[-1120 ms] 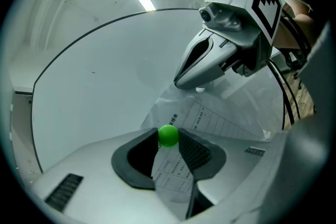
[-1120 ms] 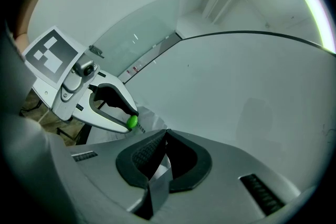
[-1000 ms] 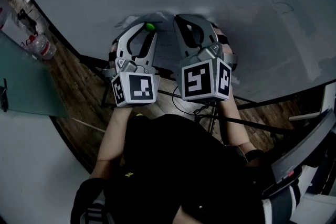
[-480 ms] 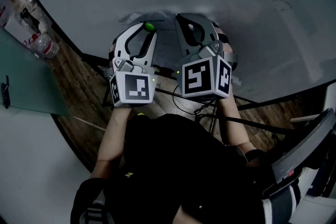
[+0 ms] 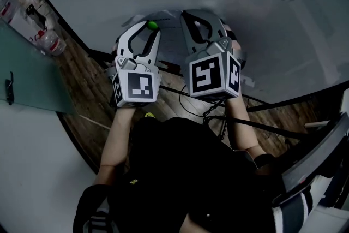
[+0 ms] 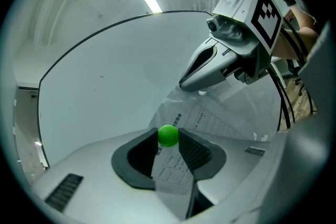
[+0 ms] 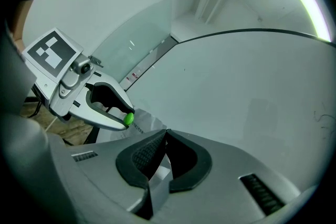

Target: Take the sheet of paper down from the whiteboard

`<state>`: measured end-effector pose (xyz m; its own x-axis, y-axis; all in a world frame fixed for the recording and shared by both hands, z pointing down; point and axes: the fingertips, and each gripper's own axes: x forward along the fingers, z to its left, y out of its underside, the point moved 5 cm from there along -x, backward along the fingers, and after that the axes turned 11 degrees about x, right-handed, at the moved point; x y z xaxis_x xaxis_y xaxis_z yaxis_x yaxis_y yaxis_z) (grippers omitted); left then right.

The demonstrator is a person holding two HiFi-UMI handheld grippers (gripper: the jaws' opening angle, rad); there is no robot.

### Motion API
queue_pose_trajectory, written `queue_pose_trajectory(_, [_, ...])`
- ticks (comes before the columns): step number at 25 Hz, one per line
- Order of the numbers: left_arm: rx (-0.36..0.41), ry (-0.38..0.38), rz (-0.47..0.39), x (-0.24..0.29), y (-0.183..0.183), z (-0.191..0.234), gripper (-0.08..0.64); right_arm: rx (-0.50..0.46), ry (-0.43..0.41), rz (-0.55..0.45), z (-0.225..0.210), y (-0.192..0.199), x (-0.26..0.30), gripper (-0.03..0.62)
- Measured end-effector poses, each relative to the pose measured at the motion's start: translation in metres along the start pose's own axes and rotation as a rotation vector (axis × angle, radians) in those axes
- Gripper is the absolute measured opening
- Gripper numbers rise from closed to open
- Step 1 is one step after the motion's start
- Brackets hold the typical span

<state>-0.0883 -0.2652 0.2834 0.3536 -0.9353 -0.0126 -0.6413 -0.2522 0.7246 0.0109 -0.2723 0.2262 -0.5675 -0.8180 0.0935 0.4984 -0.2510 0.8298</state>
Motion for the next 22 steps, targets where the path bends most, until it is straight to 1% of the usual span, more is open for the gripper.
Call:
queue_pose_trajectory(11, [0.016, -0.025, 0.061, -0.011, -0.003, -0.004, 0.137, 0.043, -0.050, -0.027, 0.003, 0.003, -0.017, 0.009])
queue_pose_trajectory(22, [0.019, -0.031, 0.123, -0.026, -0.013, -0.028, 0.137, 0.089, -0.108, -0.041, 0.007, 0.012, -0.041, 0.009])
